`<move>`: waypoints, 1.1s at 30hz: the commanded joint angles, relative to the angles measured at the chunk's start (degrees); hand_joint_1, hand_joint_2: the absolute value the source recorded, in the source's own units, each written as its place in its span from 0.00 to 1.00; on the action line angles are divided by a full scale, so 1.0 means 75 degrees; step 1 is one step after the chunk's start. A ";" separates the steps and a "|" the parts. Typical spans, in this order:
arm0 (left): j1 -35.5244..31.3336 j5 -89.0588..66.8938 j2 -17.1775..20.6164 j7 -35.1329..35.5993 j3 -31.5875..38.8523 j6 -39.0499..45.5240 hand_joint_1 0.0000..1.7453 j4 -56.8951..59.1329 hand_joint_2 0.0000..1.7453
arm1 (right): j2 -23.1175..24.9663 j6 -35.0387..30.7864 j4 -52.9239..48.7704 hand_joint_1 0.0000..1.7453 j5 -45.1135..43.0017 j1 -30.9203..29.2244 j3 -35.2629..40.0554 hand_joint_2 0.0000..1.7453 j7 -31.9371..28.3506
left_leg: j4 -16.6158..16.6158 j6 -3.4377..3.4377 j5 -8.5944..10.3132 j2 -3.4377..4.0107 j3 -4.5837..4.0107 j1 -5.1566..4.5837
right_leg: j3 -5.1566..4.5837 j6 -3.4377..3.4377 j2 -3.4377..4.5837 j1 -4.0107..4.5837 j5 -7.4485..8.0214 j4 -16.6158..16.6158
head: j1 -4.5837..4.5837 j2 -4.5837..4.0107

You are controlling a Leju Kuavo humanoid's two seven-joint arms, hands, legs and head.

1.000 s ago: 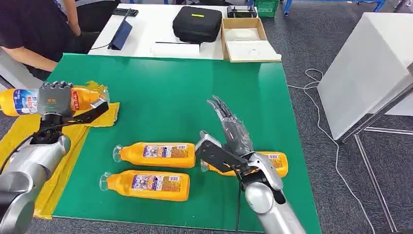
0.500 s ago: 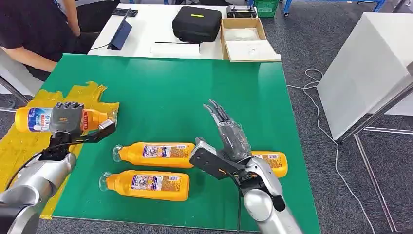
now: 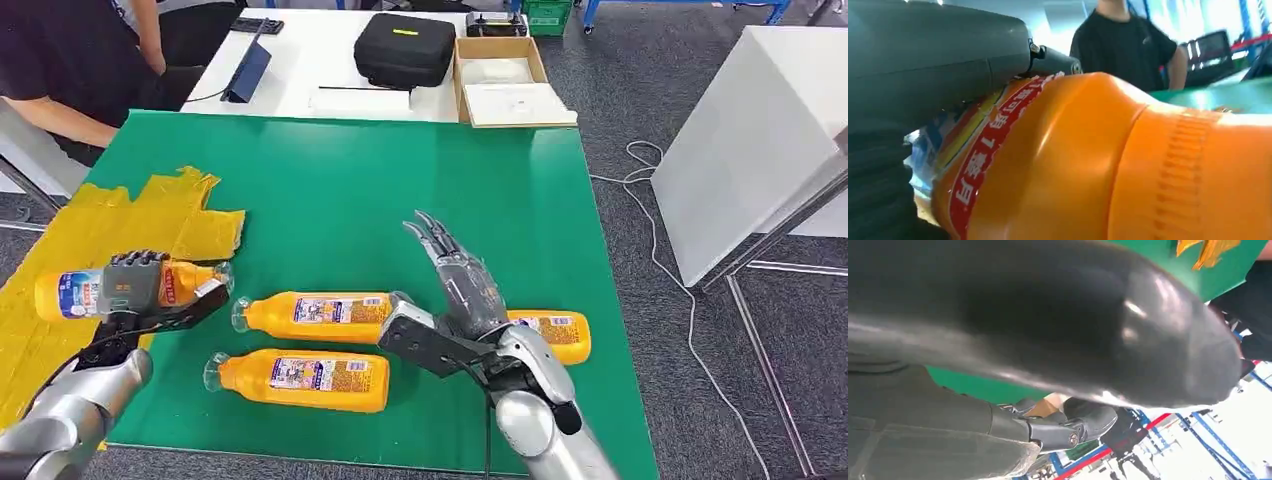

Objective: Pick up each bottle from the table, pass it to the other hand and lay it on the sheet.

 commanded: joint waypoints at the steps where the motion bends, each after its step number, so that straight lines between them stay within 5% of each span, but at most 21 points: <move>1: -0.0094 0.0007 0.0072 -0.0030 0.0497 -0.0111 0.00 0.0384 1.00 | -0.0226 0.0069 0.0519 0.00 -0.0033 -0.0418 0.0291 0.00 -0.0021 | -0.0001 0.0006 -0.0006 -0.0001 0.0024 -0.0003 | 0.0027 -0.0010 -0.0009 0.0001 -0.0006 -0.0005 | 0.0000 0.0000; 12: 0.0249 0.0151 0.0341 -0.0449 0.1288 0.0297 0.00 0.0264 1.00 | -0.0262 0.0171 0.0731 0.00 -0.0162 -0.0645 0.0364 0.00 -0.0036 | -0.0006 0.0010 -0.0017 0.0017 0.0054 -0.0006 | 0.0057 -0.0018 0.0003 0.0002 -0.0011 -0.0010 | -0.0003 0.0000; 13: 0.0249 0.0151 0.0341 -0.0449 0.1288 0.0297 0.00 0.0264 0.00 | -0.0262 0.0171 0.0731 0.00 -0.0162 -0.0645 0.0364 0.00 -0.0036 | -0.0005 0.0005 -0.0005 0.0004 0.0023 -0.0003 | 0.0025 -0.0009 -0.0003 0.0001 -0.0004 -0.0006 | -0.0003 0.0000; 16: 0.0235 0.1192 0.0279 -0.1421 0.2414 0.0641 0.00 0.0040 0.00 | -0.0352 0.0144 0.0855 0.00 -0.0276 -0.0619 0.0410 0.00 -0.0123 | -0.0004 0.0008 -0.0011 0.0008 0.0039 -0.0004 | 0.0041 -0.0014 -0.0002 0.0002 -0.0008 -0.0007 | -0.0003 0.0000; 21: 0.0181 0.5226 0.0138 -0.4853 0.5151 -0.0282 0.00 -0.1456 0.00 | -0.0450 -0.0044 0.1318 0.00 -0.0310 -0.0720 0.0336 0.00 -0.0067 | 0.0004 0.0005 -0.0005 -0.0006 0.0017 0.0007 | 0.0021 -0.0011 -0.0013 0.0010 -0.0004 -0.0005 | 0.0000 0.0000; 22: 0.0533 0.6797 -0.0076 -0.4853 0.5440 -0.1331 0.00 -0.2814 0.00 | -0.0480 -0.0054 0.1440 0.00 -0.0306 -0.0756 0.0250 0.00 -0.0054 | 0.0004 0.0003 -0.0001 -0.0010 0.0006 0.0010 | 0.0011 -0.0009 -0.0014 0.0011 0.0000 -0.0005 | 0.0000 0.0000; 28: 0.0682 0.6960 0.0026 -0.4853 0.5428 -0.1457 0.00 -0.2899 0.00 | -0.0507 -0.0043 0.1507 0.00 -0.0320 -0.0783 0.0193 0.00 -0.0081 | -0.0005 0.0005 -0.0001 0.0011 0.0022 -0.0001 | 0.0013 -0.0007 -0.0004 -0.0001 -0.0002 -0.0006 | -0.0003 0.0000; 30: 0.0899 0.8757 -0.0239 -0.4853 0.5643 -0.2396 0.00 -0.3889 0.00 | -0.0518 -0.0046 0.1506 0.00 -0.0270 -0.0773 0.0099 0.00 0.0019 | -0.0004 0.0005 0.0000 -0.0008 0.0025 0.0000 | 0.0011 -0.0008 -0.0017 0.0001 -0.0005 -0.0008 | 0.0000 0.0000; 31: 0.0889 0.9365 -0.0252 -0.4853 0.5693 -0.2777 0.00 -0.4252 0.00 | -0.0609 -0.0112 0.1484 0.00 -0.0221 -0.0745 -0.0055 1.00 0.0162 | -0.0001 0.0009 -0.0002 -0.0019 0.0029 -0.0002 | 0.0014 -0.0011 -0.0030 0.0002 -0.0009 -0.0008 | -0.0003 0.0000; 33: 0.0599 0.9672 -0.0230 -0.4853 0.5459 -0.2923 0.00 -0.4491 0.00 | -0.0922 -0.0225 0.1320 0.00 -0.0195 -0.0681 -0.0405 1.00 0.0284 | 0.0004 0.0009 -0.0004 -0.0013 0.0024 0.0003 | 0.0011 -0.0011 -0.0023 0.0009 -0.0005 -0.0010 | -0.0003 0.0000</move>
